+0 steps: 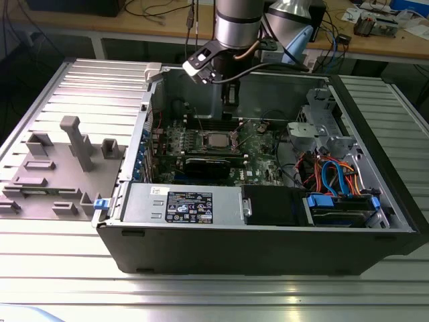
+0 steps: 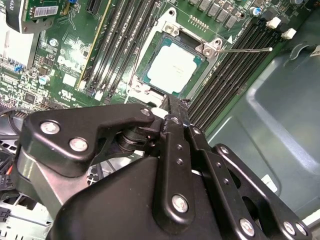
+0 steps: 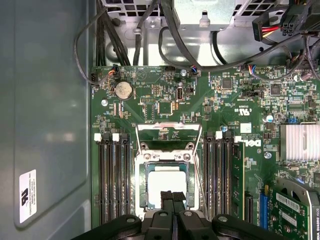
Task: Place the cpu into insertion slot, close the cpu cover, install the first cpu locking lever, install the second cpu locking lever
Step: 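Close the cpu cover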
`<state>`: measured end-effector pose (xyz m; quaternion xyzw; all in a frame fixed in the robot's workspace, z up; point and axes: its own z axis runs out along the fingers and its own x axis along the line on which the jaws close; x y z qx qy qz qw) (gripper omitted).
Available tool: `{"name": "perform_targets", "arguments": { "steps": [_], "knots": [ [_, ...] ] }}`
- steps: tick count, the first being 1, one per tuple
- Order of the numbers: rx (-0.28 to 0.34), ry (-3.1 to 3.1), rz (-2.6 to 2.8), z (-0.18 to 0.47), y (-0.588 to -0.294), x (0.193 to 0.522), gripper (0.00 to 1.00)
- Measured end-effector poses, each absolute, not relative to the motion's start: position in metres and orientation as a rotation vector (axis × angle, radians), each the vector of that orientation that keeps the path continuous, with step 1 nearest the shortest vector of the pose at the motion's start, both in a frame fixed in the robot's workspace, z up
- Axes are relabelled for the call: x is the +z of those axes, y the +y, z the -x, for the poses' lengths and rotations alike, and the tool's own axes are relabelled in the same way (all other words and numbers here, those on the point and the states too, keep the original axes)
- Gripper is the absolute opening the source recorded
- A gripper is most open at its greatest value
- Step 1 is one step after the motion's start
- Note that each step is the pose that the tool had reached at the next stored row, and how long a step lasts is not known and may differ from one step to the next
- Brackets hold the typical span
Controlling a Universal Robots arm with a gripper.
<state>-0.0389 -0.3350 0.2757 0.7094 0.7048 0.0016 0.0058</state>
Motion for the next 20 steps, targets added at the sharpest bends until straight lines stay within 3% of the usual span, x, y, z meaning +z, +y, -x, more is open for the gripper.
{"name": "perform_targets", "arguments": {
  "steps": [20],
  "knots": [
    [0.005, 2.206, -2.221, 0.0324, -0.335, 0.2758, 0.11]
  ]
}}
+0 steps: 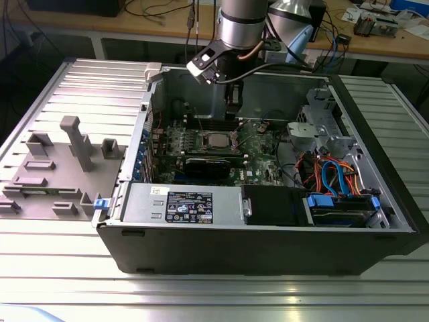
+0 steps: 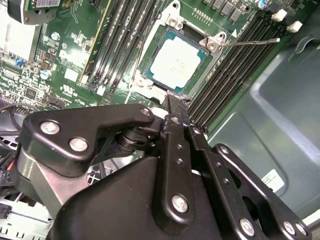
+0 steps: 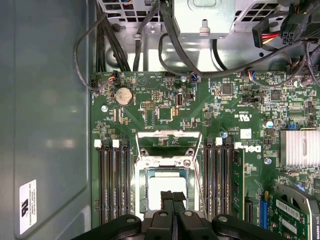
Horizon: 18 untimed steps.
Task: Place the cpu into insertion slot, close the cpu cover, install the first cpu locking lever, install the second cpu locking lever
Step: 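Close the cpu cover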
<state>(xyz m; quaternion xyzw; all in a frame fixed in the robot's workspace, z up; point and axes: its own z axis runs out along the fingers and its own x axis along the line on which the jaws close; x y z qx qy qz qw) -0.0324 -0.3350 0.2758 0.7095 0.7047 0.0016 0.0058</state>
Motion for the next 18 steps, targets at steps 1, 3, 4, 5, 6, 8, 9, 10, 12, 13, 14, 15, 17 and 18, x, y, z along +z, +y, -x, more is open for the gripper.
{"name": "perform_targets", "arguments": {
  "steps": [1, 3, 4, 5, 6, 8, 9, 10, 12, 13, 14, 15, 17, 18],
  "knots": [
    [0.005, 2.206, -2.22, 0.0319, -0.335, 0.2758, 0.11],
    [0.005, 2.206, -2.22, 0.0316, -0.335, 0.2757, 0.11],
    [0.005, 2.206, -2.221, 0.0316, -0.335, 0.2758, 0.11],
    [0.005, 2.206, -2.22, 0.0308, -0.3349, 0.2757, 0.11],
    [0.005, 2.206, -2.22, 0.0305, -0.3349, 0.2758, 0.11],
    [0.005, 2.206, -2.22, 0.0301, -0.335, 0.2757, 0.11],
    [0.005, 2.206, -2.22, 0.0297, -0.335, 0.2758, 0.11],
    [0.005, 2.206, -2.221, 0.0294, -0.335, 0.2757, 0.11],
    [0.005, 2.206, -2.22, 0.029, -0.335, 0.2758, 0.11],
    [0.005, 2.206, -2.22, 0.0289, -0.335, 0.2758, 0.11],
    [0.005, 2.206, -2.22, 0.0289, -0.335, 0.2758, 0.11],
    [0.005, 2.206, -2.22, 0.0288, -0.335, 0.2758, 0.11],
    [0.005, 2.206, -2.22, 0.0285, -0.335, 0.2757, 0.11],
    [0.005, 2.206, -2.22, 0.0278, -0.335, 0.2758, 0.11]
  ]
}}
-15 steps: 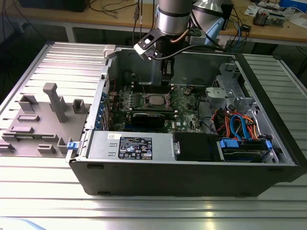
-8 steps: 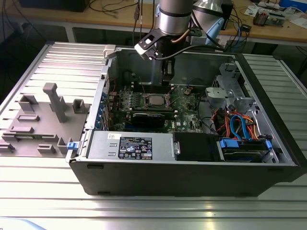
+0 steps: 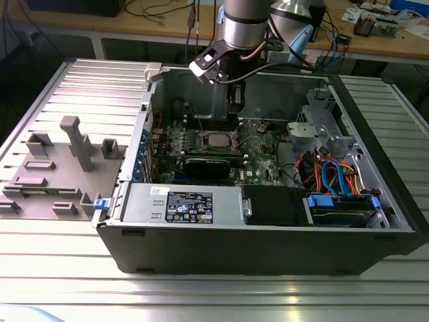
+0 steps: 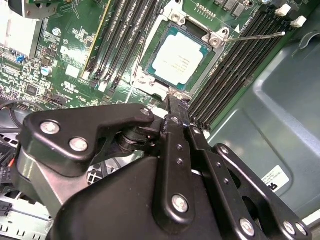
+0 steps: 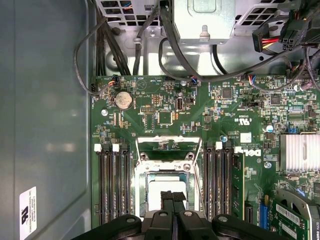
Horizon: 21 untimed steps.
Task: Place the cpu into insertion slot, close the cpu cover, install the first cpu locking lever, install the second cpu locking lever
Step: 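Close the cpu cover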
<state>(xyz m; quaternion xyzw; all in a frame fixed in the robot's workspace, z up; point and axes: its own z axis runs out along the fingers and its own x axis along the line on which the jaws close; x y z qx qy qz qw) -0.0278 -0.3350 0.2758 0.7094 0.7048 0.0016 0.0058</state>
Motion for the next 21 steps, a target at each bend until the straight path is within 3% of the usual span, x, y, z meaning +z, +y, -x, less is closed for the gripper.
{"name": "perform_targets", "arguments": {
  "steps": [21],
  "knots": [
    [0.005, 2.206, -2.22, 0.011, -0.335, 0.274, 0.11]
  ]
}}
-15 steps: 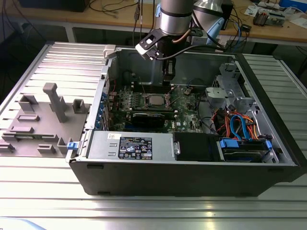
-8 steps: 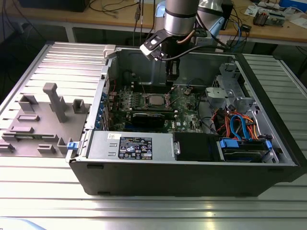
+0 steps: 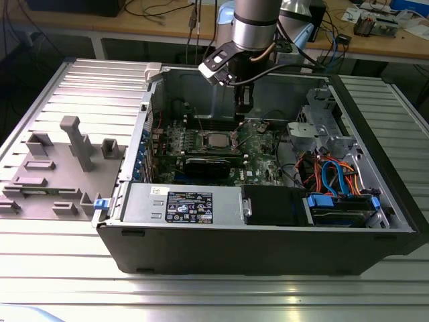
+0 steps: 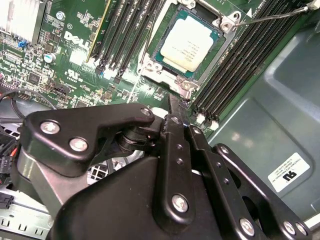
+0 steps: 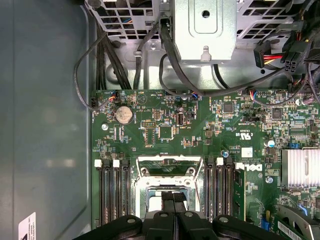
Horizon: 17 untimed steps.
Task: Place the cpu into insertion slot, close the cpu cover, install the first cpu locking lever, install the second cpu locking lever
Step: 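Close the cpu cover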
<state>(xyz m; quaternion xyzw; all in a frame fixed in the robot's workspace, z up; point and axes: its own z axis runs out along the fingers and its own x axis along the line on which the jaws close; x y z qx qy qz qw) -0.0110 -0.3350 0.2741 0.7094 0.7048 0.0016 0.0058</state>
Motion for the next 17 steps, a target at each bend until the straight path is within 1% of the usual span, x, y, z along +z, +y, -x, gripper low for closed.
{"name": "perform_targets", "arguments": {
  "steps": [7, 17],
  "knots": [
    [0.005, 2.206, -2.22, 0.011, -0.335, 0.274, 0.11],
    [0.004, 2.207, -2.221, -0.008, -0.335, 0.272, 0.11]
  ]
}}
